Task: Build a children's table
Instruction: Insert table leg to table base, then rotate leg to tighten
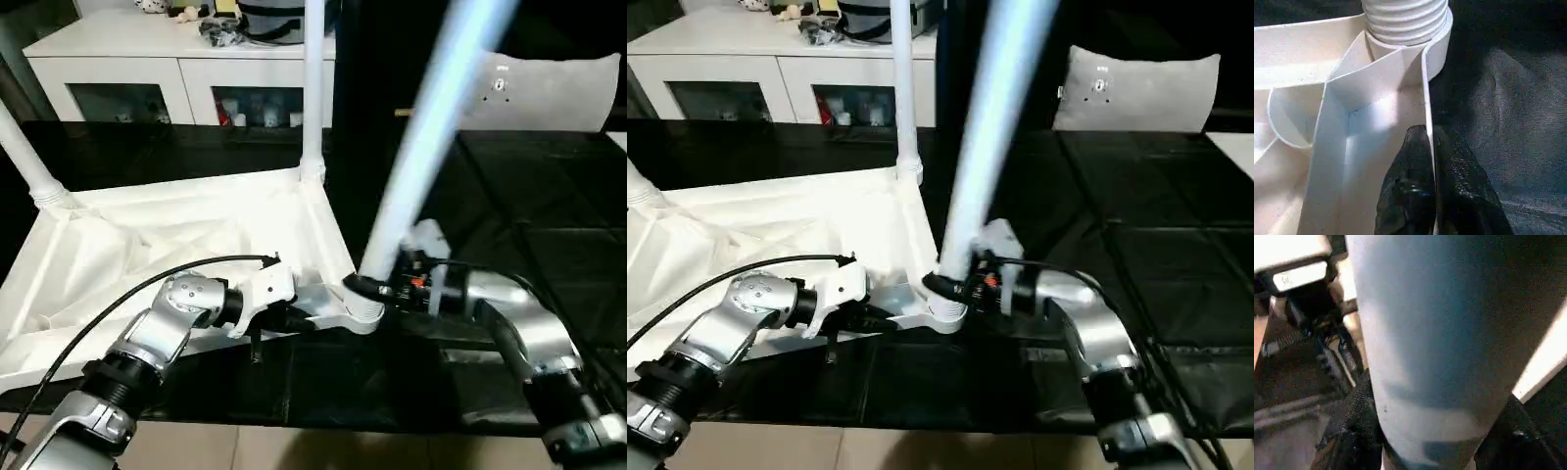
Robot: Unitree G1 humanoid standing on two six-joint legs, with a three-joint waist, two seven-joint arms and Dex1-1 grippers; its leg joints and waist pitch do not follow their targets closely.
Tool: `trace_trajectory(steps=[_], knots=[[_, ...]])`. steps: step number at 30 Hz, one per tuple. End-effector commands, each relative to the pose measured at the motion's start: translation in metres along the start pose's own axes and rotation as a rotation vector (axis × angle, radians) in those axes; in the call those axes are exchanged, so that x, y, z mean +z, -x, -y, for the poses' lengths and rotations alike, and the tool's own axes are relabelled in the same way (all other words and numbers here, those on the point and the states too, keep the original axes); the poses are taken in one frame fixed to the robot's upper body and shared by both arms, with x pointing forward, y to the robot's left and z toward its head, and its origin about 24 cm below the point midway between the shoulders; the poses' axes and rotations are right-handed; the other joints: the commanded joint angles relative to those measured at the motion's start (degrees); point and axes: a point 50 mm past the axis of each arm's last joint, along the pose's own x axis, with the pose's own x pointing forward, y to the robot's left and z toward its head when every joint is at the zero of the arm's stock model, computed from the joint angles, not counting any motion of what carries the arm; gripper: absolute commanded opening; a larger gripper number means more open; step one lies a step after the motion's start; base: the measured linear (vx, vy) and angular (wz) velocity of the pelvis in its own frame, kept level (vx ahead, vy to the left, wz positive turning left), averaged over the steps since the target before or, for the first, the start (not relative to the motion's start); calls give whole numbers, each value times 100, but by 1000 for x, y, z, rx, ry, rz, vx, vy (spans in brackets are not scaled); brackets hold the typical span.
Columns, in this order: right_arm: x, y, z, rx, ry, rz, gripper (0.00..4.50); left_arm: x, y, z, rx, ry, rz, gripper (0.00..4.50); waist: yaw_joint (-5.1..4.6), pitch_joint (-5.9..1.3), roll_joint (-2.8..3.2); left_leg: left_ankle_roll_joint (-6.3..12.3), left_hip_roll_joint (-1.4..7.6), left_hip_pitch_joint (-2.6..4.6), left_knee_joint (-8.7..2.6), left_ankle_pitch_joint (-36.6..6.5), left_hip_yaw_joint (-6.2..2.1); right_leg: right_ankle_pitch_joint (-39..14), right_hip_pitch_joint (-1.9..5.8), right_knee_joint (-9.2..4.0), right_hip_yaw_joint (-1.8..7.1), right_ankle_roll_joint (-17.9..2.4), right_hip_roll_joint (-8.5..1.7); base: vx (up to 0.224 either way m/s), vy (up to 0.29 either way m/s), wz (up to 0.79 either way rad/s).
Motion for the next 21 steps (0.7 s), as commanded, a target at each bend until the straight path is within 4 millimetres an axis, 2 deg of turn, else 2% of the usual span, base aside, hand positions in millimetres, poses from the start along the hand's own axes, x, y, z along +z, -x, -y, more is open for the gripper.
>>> trace_trajectory(steps=[1, 4, 8, 14, 17, 18, 19, 20, 21], knots=[[-44, -1, -10, 41, -99, -209, 190, -10, 2, 2, -50, -21, -98, 0, -29, -163, 22, 206, 379, -96, -547, -1246, -98, -2807, 228, -477, 311, -787, -529, 0, 0, 0], [-43, -4, -15, 81, -90, -220, 190, -10, 4, -3, -33, -18, -116, 0, -38, -165, 6, 156, 376, -84, -556, -1420, -104, -2872, 224, -492, 310, -762, -529, 0, 0, 0], [-45, -4, -19, 106, -106, -218, 190, -9, 5, -5, -34, -14, -113, 0, -47, -179, -28, 167, 379, -95, -557, -1363, -104, -2829, 232, -488, 318, -762, -543, 0, 0, 0], [-49, -4, -22, 105, -125, -205, 190, -11, 7, -5, -48, -5, -115, 0, -43, -195, -2, 168, 389, -99, -559, -1216, -92, -2306, 253, -434, 327, -964, -538, 0, 0, 0], [-49, -4, -22, 88, -131, -188, 190, -12, 7, -4, -46, 7, -112, 0, -43, -179, -10, 152, 388, -94, -565, -1304, -91, -2514, 248, -459, 325, -934, -544, 0, 0, 0], [-48, -6, -21, 38, -138, -168, 190, -13, 7, -2, -33, 35, -98, 0, -46, -175, -1, 118, 400, -90, -575, -1343, -92, -2578, 245, -465, 330, -907, -553, 0, 0, 0], [-50, -11, -16, -132, -166, -156, 190, -15, 2, 4, 41, 125, -68, 0, -64, -174, -8, 38, 422, -99, -593, -1358, -102, -2562, 250, -438, 340, -910, -565, 0, 0, 0], [-51, -12, -15, -175, -178, -155, 190, -16, 1, 6, 63, 149, -62, 0, -61, -156, -9, 16, 413, -112, -602, -1355, -110, -2609, 252, -454, 332, -885, -564, 0, 0, 0], [-51, -13, -15, -212, -189, -154, 190, -17, -2, 7, 91, 176, -59, 0, -99, -134, 0, -30, 395, -95, -617, -1560, -121, -2955, 225, -490, 308, -762, -546, 0, 0, 0]])
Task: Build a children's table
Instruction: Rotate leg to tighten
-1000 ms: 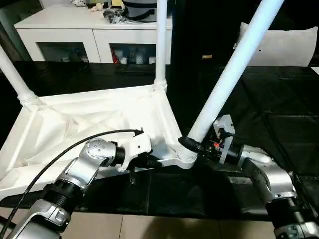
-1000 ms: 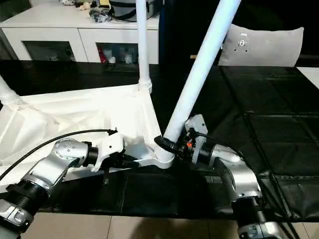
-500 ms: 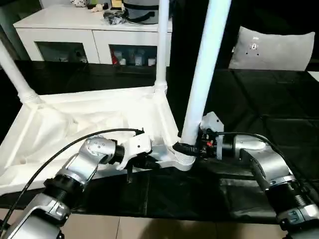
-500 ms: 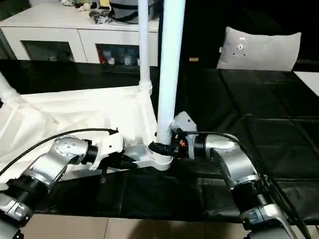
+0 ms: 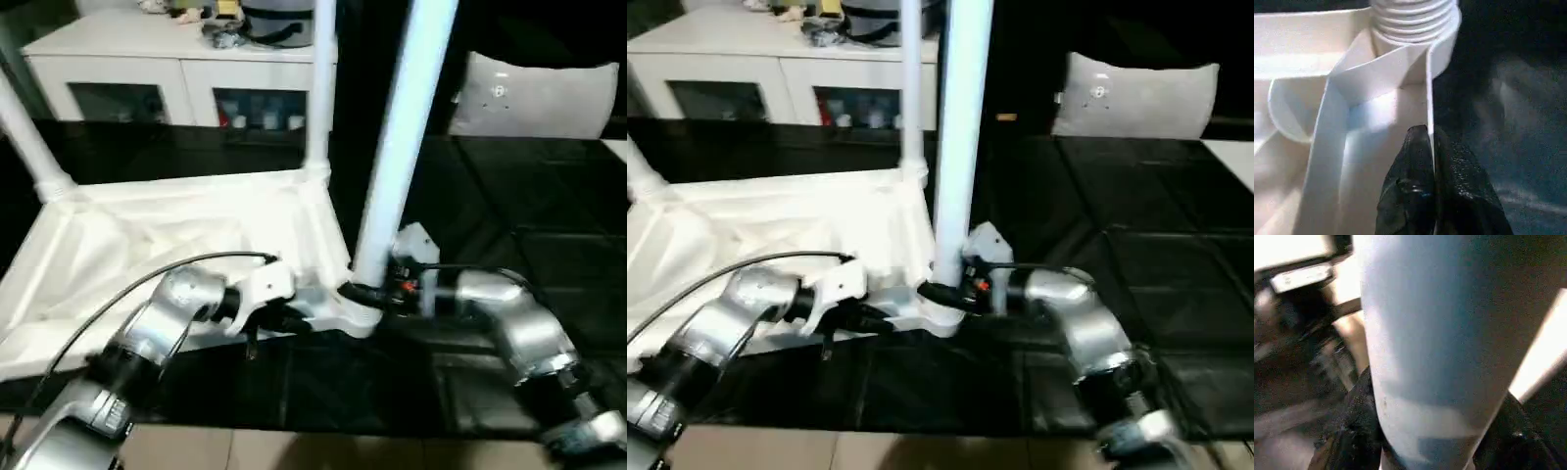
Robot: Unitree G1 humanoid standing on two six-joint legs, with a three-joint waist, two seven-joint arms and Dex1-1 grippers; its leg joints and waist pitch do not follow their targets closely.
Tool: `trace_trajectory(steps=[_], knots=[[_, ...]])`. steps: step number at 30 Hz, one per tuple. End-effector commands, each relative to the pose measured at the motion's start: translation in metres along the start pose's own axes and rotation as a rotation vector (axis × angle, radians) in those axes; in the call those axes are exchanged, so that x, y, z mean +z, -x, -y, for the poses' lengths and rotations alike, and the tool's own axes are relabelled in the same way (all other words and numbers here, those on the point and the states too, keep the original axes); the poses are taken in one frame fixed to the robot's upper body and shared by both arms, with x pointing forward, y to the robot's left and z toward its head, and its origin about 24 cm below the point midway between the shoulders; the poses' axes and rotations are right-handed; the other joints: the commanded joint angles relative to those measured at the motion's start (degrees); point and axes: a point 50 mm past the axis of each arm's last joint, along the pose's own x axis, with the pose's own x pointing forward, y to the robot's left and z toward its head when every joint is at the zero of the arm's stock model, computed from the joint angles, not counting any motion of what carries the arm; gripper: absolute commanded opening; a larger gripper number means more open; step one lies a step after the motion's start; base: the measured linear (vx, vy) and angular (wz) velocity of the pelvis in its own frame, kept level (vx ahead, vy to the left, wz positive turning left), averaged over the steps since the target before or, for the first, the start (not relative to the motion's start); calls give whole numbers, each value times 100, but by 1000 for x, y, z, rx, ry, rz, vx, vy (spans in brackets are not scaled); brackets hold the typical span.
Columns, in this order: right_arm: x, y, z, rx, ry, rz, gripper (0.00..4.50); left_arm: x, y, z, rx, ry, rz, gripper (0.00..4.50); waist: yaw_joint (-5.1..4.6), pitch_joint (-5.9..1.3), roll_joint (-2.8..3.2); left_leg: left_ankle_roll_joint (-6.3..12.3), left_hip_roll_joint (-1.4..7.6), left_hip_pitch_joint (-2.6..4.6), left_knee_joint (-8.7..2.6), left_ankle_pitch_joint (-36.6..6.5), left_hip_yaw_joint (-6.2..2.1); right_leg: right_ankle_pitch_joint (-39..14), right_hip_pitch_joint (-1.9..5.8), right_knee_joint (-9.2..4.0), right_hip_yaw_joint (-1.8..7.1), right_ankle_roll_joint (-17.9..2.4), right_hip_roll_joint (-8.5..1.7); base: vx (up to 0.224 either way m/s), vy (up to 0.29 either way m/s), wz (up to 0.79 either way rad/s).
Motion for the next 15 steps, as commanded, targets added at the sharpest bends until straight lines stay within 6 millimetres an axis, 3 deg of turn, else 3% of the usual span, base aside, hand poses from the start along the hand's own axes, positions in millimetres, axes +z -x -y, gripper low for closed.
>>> trace_trajectory(steps=[1, 3, 4, 5, 7, 8, 9, 10, 11, 12, 13, 14, 15], knots=[[-47, 2, -3, -135, -127, -220, 190, -10, -11, 7, 63, 97, -41, 0, -11, -80, 38, -29, 379, -106, -579, -1717, -134, -3145, 200, -506, 307, -682, -534, 0, 0, 0], [-47, -1, -3, -177, -140, -221, 190, -8, -15, 10, 97, 131, -31, 0, -89, -36, 28, 13, 300, -47, -540, -2185, -156, -4221, 104, -663, 239, -269, -523, 0, 0, 0], [-47, -3, -3, -199, -152, -223, 190, -7, -18, 12, 112, 145, -22, 0, -131, -20, 30, 17, 286, -33, -527, -2332, -178, -4491, 76, -713, 202, -122, -525, 0, 0, 0], [-47, -9, -1, -278, -187, -220, 190, 0, -27, 16, 147, 176, 4, 0, -178, -27, -26, -3, 297, -51, -539, -2356, -191, -4516, 89, -712, 187, -95, -528, 0, 0, 0], [-45, -18, 5, -419, -254, -212, 190, 15, -42, 24, 201, 221, 47, 0, -263, -5, 43, -15, 306, -37, -555, -2621, -241, -4532, 98, -779, 74, 12, -512, 0, 0, 0], [-43, -24, 9, -484, -283, -203, 190, 26, -52, 29, 217, 231, 65, 0, -339, 3, 32, 11, 306, -29, -560, -2834, -279, -4473, 123, -832, -38, 74, -504, 0, 0, 0], [-43, -24, 9, -485, -283, -203, 190, 26, -52, 29, 218, 231, 65, 0, -375, -6, 102, -10, 327, 3, -572, -3007, -293, -4344, 142, -832, -87, 41, -518, -34, 59, -6], [-42, -29, 10, -529, -302, -199, 190, 38, -61, 35, 219, 218, 74, 0, -474, 25, 163, 17, 406, -14, -663, -3458, -348, -3894, 257, -864, -261, 86, -498, -34, 59, -6], [-41, -30, 10, -536, -306, -198, 190, 40, -62, 36, 218, 214, 74, 0, -521, 48, 149, 30, 450, -27, -718, -3694, -348, -3690, 283, -841, -298, 78, -474, -23, 57, -1], [-40, -33, 11, -558, -317, -194, 190, 46, -68, 39, 215, 197, 74, 0, -533, 70, 165, -8, 529, -60, -823, -4128, -394, -3397, 368, -714, -306, 49, -492, 0, 0, 0], [-39, -35, 11, -578, -328, -193, 190, 51, -72, 41, 215, 184, 71, 0, -523, 78, 154, -22, 551, -72, -862, -4272, -382, -3291, 381, -661, -281, 38, -485, 0, 0, 0], [-39, -37, 11, -592, -335, -194, 190, 53, -75, 43, 219, 179, 67, 0, -508, 84, 134, -59, 537, -42, -876, -4345, -352, -3350, 353, -626, -221, 6, -528, 0, 0, 0], [-38, -38, 9, -597, -335, -197, 190, 53, -75, 41, 239, 173, 51, 0, -507, 97, 115, -57, 461, 22, -807, -4236, -323, -3697, 265, -740, -231, 51, -555, 0, -36, 18]])
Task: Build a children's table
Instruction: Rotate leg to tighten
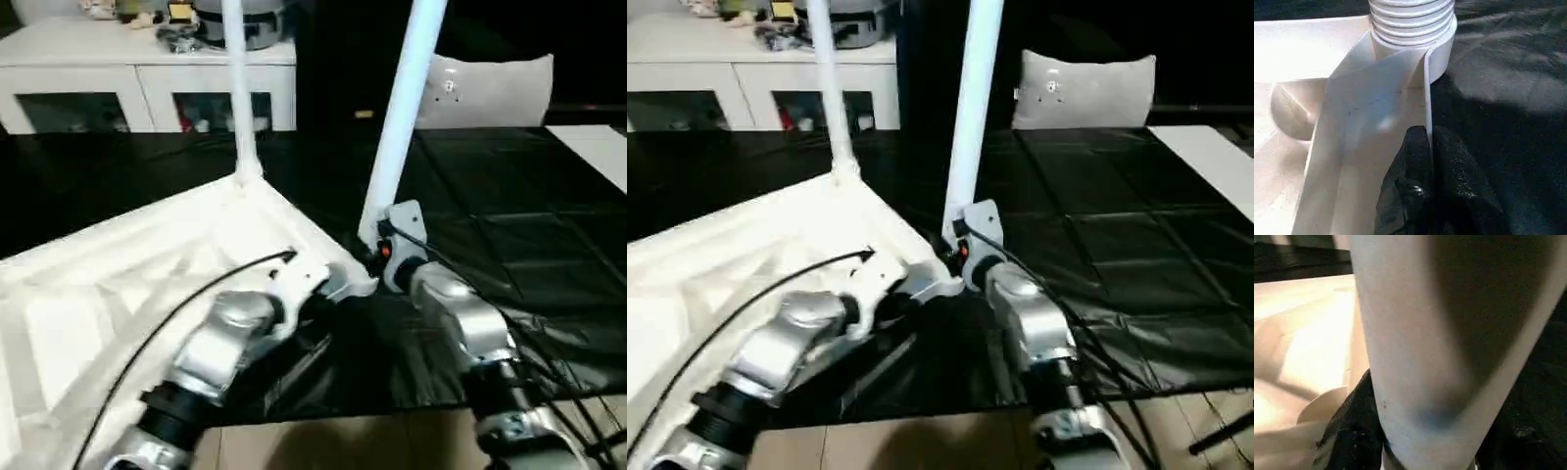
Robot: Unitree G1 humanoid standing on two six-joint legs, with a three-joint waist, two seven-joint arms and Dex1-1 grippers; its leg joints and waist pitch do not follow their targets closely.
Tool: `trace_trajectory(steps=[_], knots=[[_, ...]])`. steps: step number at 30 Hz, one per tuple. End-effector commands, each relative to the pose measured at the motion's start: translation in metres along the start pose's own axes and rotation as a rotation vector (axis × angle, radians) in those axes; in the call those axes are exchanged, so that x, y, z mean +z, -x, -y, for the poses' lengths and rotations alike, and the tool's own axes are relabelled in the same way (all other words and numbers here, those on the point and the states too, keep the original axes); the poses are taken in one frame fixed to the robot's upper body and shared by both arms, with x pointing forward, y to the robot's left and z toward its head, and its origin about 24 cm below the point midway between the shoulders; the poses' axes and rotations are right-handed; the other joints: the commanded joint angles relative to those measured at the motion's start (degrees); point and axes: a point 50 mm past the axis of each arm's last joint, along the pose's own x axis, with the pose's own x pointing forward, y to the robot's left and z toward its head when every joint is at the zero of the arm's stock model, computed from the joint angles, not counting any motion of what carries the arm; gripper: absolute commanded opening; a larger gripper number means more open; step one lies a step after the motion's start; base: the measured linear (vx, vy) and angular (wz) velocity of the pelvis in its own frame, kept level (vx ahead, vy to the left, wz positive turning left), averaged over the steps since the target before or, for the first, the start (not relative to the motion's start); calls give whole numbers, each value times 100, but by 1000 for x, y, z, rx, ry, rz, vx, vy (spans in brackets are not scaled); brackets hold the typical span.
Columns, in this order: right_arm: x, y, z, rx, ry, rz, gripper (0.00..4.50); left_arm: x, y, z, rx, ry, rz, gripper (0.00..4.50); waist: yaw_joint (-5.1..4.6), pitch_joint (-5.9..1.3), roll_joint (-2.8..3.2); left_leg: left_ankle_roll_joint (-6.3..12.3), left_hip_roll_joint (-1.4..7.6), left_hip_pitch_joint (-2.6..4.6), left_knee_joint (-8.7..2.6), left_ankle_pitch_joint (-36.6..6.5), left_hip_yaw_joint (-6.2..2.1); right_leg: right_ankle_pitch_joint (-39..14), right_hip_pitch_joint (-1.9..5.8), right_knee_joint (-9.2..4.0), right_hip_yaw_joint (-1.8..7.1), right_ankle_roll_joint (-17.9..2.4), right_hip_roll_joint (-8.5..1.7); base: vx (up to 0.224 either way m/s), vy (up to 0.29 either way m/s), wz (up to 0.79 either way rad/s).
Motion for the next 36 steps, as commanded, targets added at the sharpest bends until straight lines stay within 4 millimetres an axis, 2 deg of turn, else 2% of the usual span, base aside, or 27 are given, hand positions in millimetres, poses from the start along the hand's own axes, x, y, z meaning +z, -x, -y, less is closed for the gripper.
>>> trace_trajectory(steps=[1, 2, 3, 4, 5, 6, 7, 8, 9, 10, 11, 12, 13, 14, 15, 16, 18, 19, 20, 21, 22, 24, 25, 27, 31, 32, 36], knots=[[-46, 1, -2, -42, -73, -225, 190, 12, -11, 27, -108, -46, 22, 0, -95, -2, 23, -40, 159, 220, -439, -3666, -148, -4798, -187, -838, -120, 389, -455, 0, 0, 0], [-46, 0, -3, -41, -72, -226, 190, 10, -9, 24, -92, -53, 11, 0, -132, -3, 55, -25, 158, 180, -425, -3594, -164, -4805, -108, -886, -266, 516, -436, 0, 0, 0], [-46, 0, -4, -40, -73, -226, 190, 8, -7, 21, -80, -62, 1, 0, -175, 0, 98, -19, 244, 18, -528, -3714, -222, -4570, 91, -778, -358, 625, -405, 0, 0, 0], [-46, 0, -5, -39, -68, -228, 190, 5, -5, 17, -66, -71, -12, 0, 171, 3, 313, -190, 618, -449, -1255, -5201, -233, -1184, 482, 632, 145, -154, -221, 0, 0, 0], [-46, -1, -5, -36, -63, -228, 190, 3, -3, 14, -56, -81, -23, 0, 179, 13, 204, -36, 578, -204, -1238, -5212, -190, -723, 167, 614, 293, -185, -189, 0, 0, 0], [-46, -1, -5, -37, -60, -228, 190, 2, -2, 13, -49, -85, -31, 0, 123, -91, -139, -112, 243, -27, -721, -4116, -306, -3067, 46, -17, 525, -42, -527, 29, -118, 16], [-46, -2, -5, -37, -57, -224, 190, 1, -1, 11, -44, -90, -37, 0, 243, 87, -156, -112, -135, 395, 136, -2528, -40, -6456, -647, -892, 423, 472, -724, 29, -118, 16], [-46, -2, -5, -37, -52, -220, 190, 1, -1, 10, -41, -91, -39, 0, 138, 11, -206, -9, -148, 297, 275, -1833, -109, -6718, -495, -838, 408, 450, -918, 33, -87, -22], [-46, -2, -5, -27, -54, -208, 225, 0, 0, 9, -36, -92, -42, 0, 176, 24, -46, -13, 30, -146, -115, -1673, -243, -6208, 10, -645, 217, 454, -875, 95, 10, -42], [-46, -2, -4, -26, -56, -203, 246, 0, 0, 8, -34, -92, -42, 0, 147, -36, -21, -85, 120, -270, -326, -1981, -309, -5564, 142, -513, 123, 494, -711, 95, 10, -42], [-45, -2, -3, -29, -59, -198, 260, 0, 1, 7, -28, -93, -44, 0, 172, -140, 58, -196, 249, -422, -523, -1949, -454, -3820, 360, -276, 200, 283, -637, 96, 51, -25], [-45, -2, -2, -32, -60, -194, 262, -1, 1, 6, -20, -93, -45, 0, 222, -142, 40, -130, 281, -275, -538, -1763, -388, -2894, 182, -268, 301, -58, -601, 0, 0, 0], [-45, -2, -1, -35, -59, -191, 270, -1, 1, 5, -14, -94, -47, 0, 287, -148, 54, -77, 286, -153, -523, -1458, -269, -2501, 65, -265, 390, -468, -601, 0, 0, 0], [-43, -1, 1, -30, -57, -171, 281, -2, 2, 1, -2, -93, -49, 0, 287, -148, 54, -77, 286, -153, -523, -1458, -269, -2501, 65, -265, 390, -468, -601, 22, -31, 29], [-42, 0, 2, -26, -56, -156, 281, -3, 3, -1, 6, -93, -50, 0, 311, -132, 27, -30, 316, -222, -567, -1390, -193, -2525, 87, -201, 450, -684, -544, 0, 0, 0], [-42, 0, 2, -26, -56, -156, 304, -3, 3, -1, 6, -93, -50, 0, 314, -137, 13, -42, 319, -268, -578, -1407, -189, -2506, 114, -172, 463, -677, -533, 0, 0, 0], [-37, 3, 5, -1, -54, -111, 315, -5, 5, -6, 18, -97, -53, 0, 332, -195, 24, -41, 333, -304, -593, -1338, -183, -2086, 156, -97, 490, -700, -503, 0, 0, 0], [-33, 8, 8, 34, -36, -65, 332, -7, 8, -11, 17, -114, -52, 0, 381, -207, 25, 10, 348, -254, -581, -1158, -129, -1587, 104, -69, 543, -851, -468, 0, 0, 0], [-30, 11, 9, 52, -22, -44, 343, -8, 9, -13, 13, -124, -52, 0, 383, -227, 23, 10, 343, -247, -567, -1052, -113, -1386, 118, -39, 560, -928, -463, 52, 7, 2], [-27, 16, 11, 86, -9, -6, 343, -10, 11, -16, 5, -134, -58, 0, 407, -280, 28, 106, 322, -275, -523, -563, -90, -764, 178, 26, 562, -1052, -460, 56, 0, 0], [-27, 16, 11, 86, -9, -6, 360, -10, 11, -16, 5, -134, -58, 0, 421, -325, 4, 264, 306, -286, -451, 101, -81, 58, 203, 126, 556, -1190, -446, 56, 0, 0], [-23, 22, 12, 143, 5, 37, 368, -12, 12, -17, -11, -142, -61, 0, 426, -326, 0, 449, 274, -301, -411, 546, -61, 589, 209, 168, 546, -1326, -433, 0, 0, 0], [-20, 32, 14, 220, 37, 73, 384, -15, 13, -19, -38, -162, -67, 0, 453, -315, 9, 690, 266, -295, -394, 560, -34, 611, 216, 154, 540, -1425, -449, 0, 0, 0], [-19, 38, 15, 264, 60, 82, 400, -16, 14, -21, -52, -170, -73, 0, 488, -305, 14, 804, 297, -288, -402, 380, -24, 310, 210, 130, 538, -1414, -460, 0, 0, 0], [-16, 56, 29, 355, 125, 78, 436, -20, 18, -23, -147, -279, -71, 0, 485, -289, 9, 762, 329, -288, -429, -3, -20, -340, 217, 87, 546, -1339, -469, 0, 0, 0], [-15, 60, 32, 372, 141, 76, 444, -22, 19, -22, -178, -299, -78, 0, 497, -288, 23, 760, 327, -274, -429, -40, -22, -395, 208, 78, 539, -1333, -463, 0, 0, 0], [-9, 71, 43, 430, 216, 60, 448, -29, 24, -20, -303, -382, -107, 0, 529, -296, 18, 708, 341, -241, -421, -49, -2, -461, 185, 96, 561, -1380, -463, 0, 0, 0]])
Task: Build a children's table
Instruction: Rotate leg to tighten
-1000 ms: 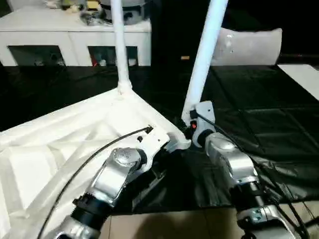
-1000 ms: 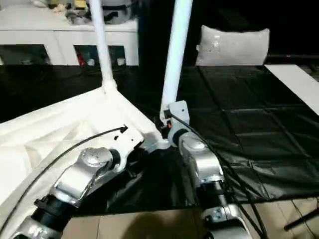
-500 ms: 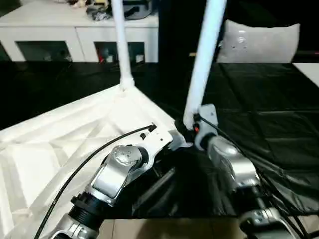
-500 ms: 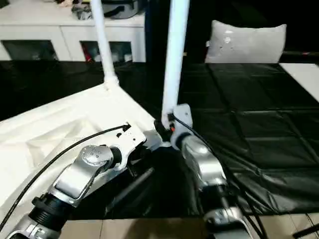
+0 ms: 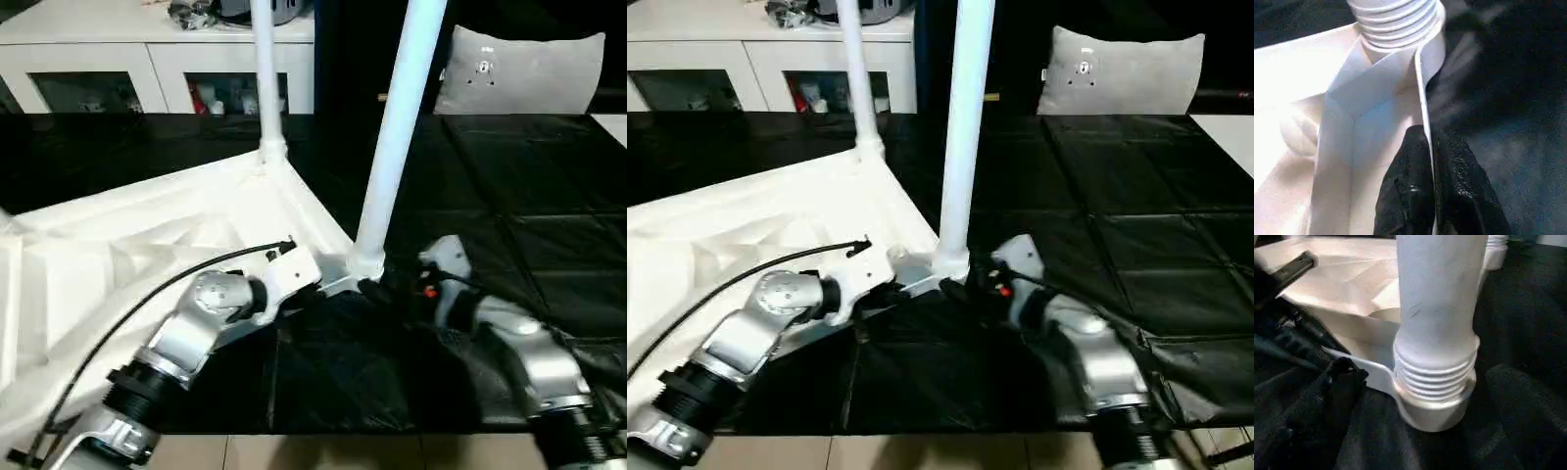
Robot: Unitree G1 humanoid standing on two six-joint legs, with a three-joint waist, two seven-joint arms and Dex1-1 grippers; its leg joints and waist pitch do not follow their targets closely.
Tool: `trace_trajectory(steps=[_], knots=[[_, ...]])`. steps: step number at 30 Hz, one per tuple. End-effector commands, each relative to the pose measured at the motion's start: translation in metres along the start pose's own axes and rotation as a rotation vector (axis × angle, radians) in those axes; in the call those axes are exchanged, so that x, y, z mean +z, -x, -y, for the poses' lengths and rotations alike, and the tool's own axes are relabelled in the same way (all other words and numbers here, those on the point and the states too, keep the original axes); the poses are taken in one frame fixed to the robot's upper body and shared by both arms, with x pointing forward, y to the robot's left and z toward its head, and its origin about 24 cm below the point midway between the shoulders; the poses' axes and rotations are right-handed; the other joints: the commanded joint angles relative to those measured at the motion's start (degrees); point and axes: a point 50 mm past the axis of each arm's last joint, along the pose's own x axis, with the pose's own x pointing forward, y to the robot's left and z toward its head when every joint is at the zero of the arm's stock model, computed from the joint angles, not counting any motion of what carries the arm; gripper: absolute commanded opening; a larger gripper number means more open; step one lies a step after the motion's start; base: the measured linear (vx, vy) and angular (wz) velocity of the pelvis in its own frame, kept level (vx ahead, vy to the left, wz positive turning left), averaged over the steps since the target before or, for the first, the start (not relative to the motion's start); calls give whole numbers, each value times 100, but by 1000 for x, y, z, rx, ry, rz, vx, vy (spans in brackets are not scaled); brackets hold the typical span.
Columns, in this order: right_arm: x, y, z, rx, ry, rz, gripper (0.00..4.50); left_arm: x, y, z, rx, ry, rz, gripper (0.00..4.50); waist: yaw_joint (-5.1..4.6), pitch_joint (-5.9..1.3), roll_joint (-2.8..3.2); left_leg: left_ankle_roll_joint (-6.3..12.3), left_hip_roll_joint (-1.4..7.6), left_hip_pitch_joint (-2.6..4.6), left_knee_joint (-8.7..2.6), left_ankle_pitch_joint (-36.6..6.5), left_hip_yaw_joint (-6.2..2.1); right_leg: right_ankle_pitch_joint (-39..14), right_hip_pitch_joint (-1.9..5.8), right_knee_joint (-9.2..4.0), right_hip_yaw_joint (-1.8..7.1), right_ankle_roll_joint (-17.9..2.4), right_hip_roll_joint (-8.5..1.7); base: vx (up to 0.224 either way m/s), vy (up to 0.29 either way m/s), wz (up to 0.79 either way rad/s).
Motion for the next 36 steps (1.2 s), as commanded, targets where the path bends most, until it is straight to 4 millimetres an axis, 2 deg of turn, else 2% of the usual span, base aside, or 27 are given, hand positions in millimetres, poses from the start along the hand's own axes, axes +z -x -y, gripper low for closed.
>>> trace_trajectory(steps=[1, 7, 9, 11, 12, 14, 19, 22, 26, 33, 36], knots=[[9, 5, 0, 58, 54, 19, 448, -24, -4, 20, -190, -32, -108, 0, 42, -261, -16, 763, 304, -110, -344, -111, -8, -309, 349, -297, 383, -1383, -428, 0, 0, 0], [14, 11, 4, 173, 107, -13, 448, -25, 3, 25, -356, -101, -96, 0, 119, -281, -23, 821, 319, -87, -313, 16, 5, -27, 336, -228, 391, -1523, -432, 0, 0, 0], [14, 11, 2, 232, 119, -37, 413, -24, 4, 26, -389, -122, -84, 0, 163, -274, -35, 765, 333, -82, -322, -117, 11, -231, 334, -233, 396, -1505, -442, 0, 0, 0], [13, 10, 0, 282, 119, -51, 413, -22, 4, 28, -418, -133, -74, 0, 182, -273, -39, 716, 332, -85, -326, -208, 16, -359, 338, -235, 398, -1496, -445, 0, 0, 0], [13, 11, 0, 294, 120, -53, 393, -22, 4, 28, -427, -136, -70, 0, 193, -273, -37, 683, 343, -79, -329, -258, 25, -411, 332, -241, 406, -1487, -449, 0, 0, 0], [13, 11, -2, 328, 111, -60, 369, -22, 5, 29, -444, -146, -69, 0, 202, -283, -59, 659, 342, -77, -325, -219, 29, -353, 333, -227, 411, -1490, -447, 0, 0, 0], [10, 10, -7, 428, 77, -92, 325, -23, 6, 30, -485, -164, -65, 0, 246, -293, -52, 736, 340, -83, -299, -89, 38, -267, 328, -206, 411, -1494, -442, 0, 0, 0], [9, 9, -7, 435, 71, -98, 303, -23, 6, 30, -490, -163, -64, 0, 292, -288, -62, 658, 345, -76, -311, -183, 43, -453, 324, -218, 417, -1447, -448, 0, 0, 0], [8, 8, -8, 442, 64, -102, 270, -23, 6, 30, -492, -162, -64, 0, 293, -295, -68, 618, 335, -82, -307, -146, 43, -448, 332, -211, 419, -1409, -443, 0, 0, 0], [1, 11, -15, 486, 11, -123, 248, -26, 6, 33, -500, -122, -54, 0, 298, -313, -63, 662, 330, -81, -287, -38, 42, -261, 335, -188, 414, -1444, -432, 0, 0, 0], [-2, 11, -19, 488, -32, -117, 244, -25, 6, 35, -482, -84, -44, 0, 300, -309, -60, 653, 331, -83, -291, -73, 43, -334, 337, -198, 413, -1442, -433, 0, 0, 0]])
